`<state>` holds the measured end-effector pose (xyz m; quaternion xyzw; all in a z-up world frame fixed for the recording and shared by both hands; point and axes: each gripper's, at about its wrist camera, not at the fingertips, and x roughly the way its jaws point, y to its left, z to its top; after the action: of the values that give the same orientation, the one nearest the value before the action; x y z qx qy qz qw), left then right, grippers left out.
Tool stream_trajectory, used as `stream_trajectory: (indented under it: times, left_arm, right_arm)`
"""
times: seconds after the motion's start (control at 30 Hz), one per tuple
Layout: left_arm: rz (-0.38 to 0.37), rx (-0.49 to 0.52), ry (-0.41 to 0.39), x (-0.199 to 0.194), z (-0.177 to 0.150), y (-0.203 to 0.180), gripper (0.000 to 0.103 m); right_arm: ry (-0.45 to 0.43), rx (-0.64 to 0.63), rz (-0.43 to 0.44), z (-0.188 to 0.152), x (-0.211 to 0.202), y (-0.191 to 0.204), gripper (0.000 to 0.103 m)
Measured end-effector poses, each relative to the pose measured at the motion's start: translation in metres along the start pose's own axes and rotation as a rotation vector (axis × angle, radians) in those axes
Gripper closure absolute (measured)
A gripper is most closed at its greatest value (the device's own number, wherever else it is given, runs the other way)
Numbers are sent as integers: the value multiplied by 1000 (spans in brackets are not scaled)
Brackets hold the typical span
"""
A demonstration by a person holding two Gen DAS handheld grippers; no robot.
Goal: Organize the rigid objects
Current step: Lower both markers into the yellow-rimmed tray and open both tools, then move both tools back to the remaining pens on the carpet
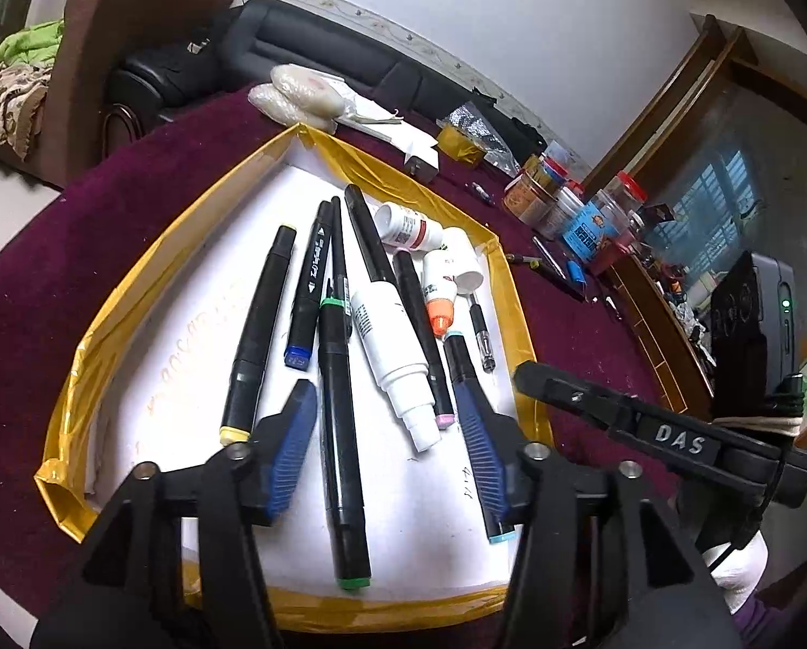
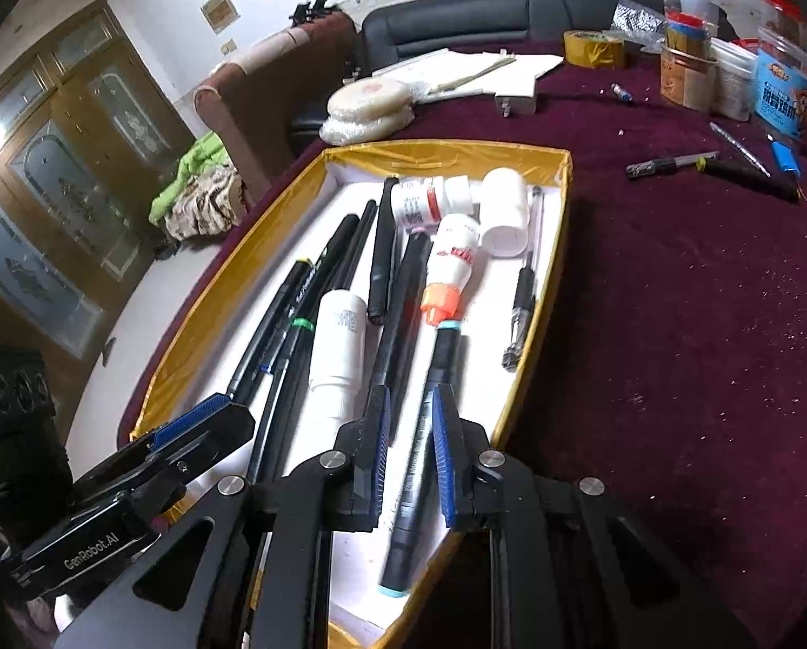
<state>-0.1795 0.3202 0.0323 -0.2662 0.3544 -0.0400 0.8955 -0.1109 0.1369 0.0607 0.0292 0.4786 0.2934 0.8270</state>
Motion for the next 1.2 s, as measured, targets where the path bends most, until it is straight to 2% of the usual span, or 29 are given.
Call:
stream_trajectory:
  times: [0.17, 0.3, 0.33, 0.47, 0.87, 1.2]
  left_arm:
    - [38, 20, -20, -2, 1, -11, 46]
    - [98, 48, -81, -12, 4, -21, 45]
    - [103, 54, -90, -13, 5, -23, 42]
    - [111, 92, -82, -9, 7, -39, 40]
    - [67, 254, 4, 24, 0, -119, 40]
    - [68, 326, 34, 38, -5, -161, 40]
  right_arm:
    - [-74, 4, -5, 4, -21, -13, 78]
    - [-147, -17, -42, 5, -40, -25, 62]
    - [-160, -19, -52, 5, -44, -29, 58]
    - [-220, -34, -117, 3, -60, -46, 57]
    - [-327, -77, -291, -10, -96, -95, 51]
    - [-331, -30, -368, -12, -113, -144, 49]
